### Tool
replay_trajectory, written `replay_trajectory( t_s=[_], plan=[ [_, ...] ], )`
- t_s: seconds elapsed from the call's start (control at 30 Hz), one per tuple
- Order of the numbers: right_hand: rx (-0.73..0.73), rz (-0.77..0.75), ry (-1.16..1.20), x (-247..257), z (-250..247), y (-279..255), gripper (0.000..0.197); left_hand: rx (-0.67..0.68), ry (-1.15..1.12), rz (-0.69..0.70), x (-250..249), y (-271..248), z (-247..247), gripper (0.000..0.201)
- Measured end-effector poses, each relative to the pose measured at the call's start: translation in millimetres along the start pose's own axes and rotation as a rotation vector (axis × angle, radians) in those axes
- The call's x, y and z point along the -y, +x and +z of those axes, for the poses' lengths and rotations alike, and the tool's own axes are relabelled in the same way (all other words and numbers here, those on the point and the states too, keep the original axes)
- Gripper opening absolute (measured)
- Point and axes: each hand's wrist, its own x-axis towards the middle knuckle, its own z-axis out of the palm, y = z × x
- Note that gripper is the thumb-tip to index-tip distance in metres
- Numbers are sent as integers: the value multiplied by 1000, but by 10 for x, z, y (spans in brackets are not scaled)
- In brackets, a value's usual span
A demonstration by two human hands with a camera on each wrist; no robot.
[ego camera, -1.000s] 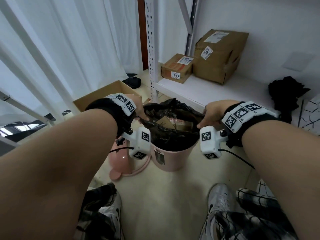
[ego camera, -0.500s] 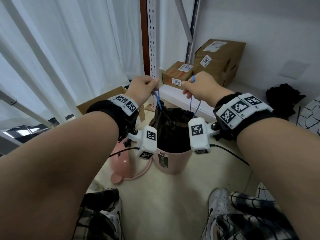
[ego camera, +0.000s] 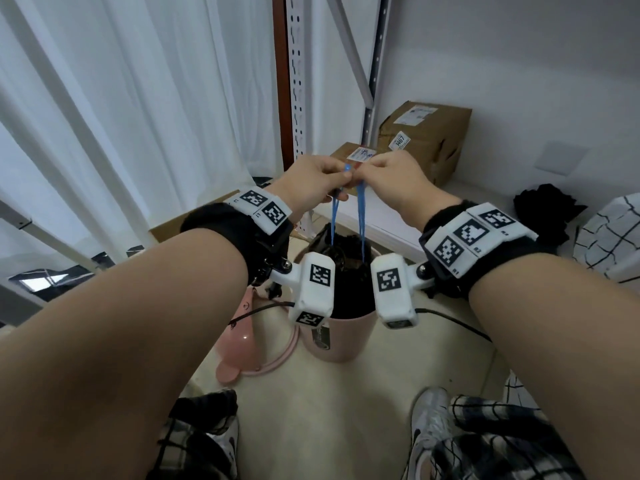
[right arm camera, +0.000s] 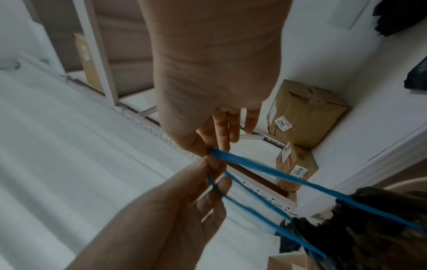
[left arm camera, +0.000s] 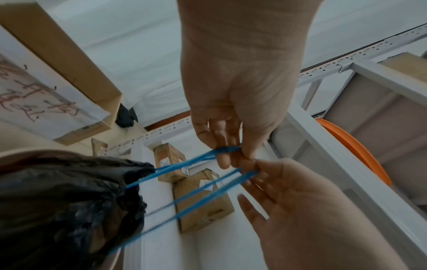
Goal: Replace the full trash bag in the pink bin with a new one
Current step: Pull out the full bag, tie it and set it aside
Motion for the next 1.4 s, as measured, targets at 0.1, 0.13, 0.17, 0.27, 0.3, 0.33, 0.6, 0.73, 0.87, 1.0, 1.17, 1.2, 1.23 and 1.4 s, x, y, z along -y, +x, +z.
replay_trajectory(
  t_s=[0.1, 0.13, 0.17, 0.27, 0.3, 0.33, 0.6, 0.73, 0.87, 1.0, 1.17, 1.2, 1.23, 1.4],
  plan=[
    [26, -27, -3, 0, -28, -73, 28, 26, -18, -7, -52, -92, 38, 15],
    [22, -37, 10, -2, -43, -97, 24, 42, -10, -11, -49, -124, 38, 20],
    [17, -42, 26, -1, -57, -127, 20, 69, 2, -18, -30, -150, 40, 27],
    [21, -71, 63, 3, -74, -182, 15, 173, 8, -28, 33, -192, 50, 38],
    [26, -95, 63, 12, -69, -201, 14, 186, 1, -20, 56, -192, 58, 35],
    [40, -120, 68, 1, -68, -203, 13, 184, -10, -9, 76, -186, 69, 29],
    [237, 192, 131, -401, 161, -134, 58, -5, -44, 38, 231, -42, 77, 24],
    [473, 74, -11, -493, 452, -16, 59, -71, -110, 40, 309, 58, 2, 28],
    [410, 20, 0, -512, 768, 161, 19, -161, -268, -22, 477, 203, -160, 34],
    [358, -19, -81, -678, 884, 228, 42, -198, -401, -74, 598, 373, -133, 35],
    [312, 53, -86, -1076, 737, 293, 48, -421, -500, -179, 905, 552, -158, 28],
    [304, 94, -54, -1163, 719, 293, 46, -467, -520, -193, 961, 562, -171, 29],
    [323, 118, -40, -1252, 712, 282, 41, -511, -527, -201, 1000, 566, -176, 31],
    [517, 12, -302, -1467, 764, 178, 21, -621, -559, -182, 1070, 602, -140, 34]
  ],
)
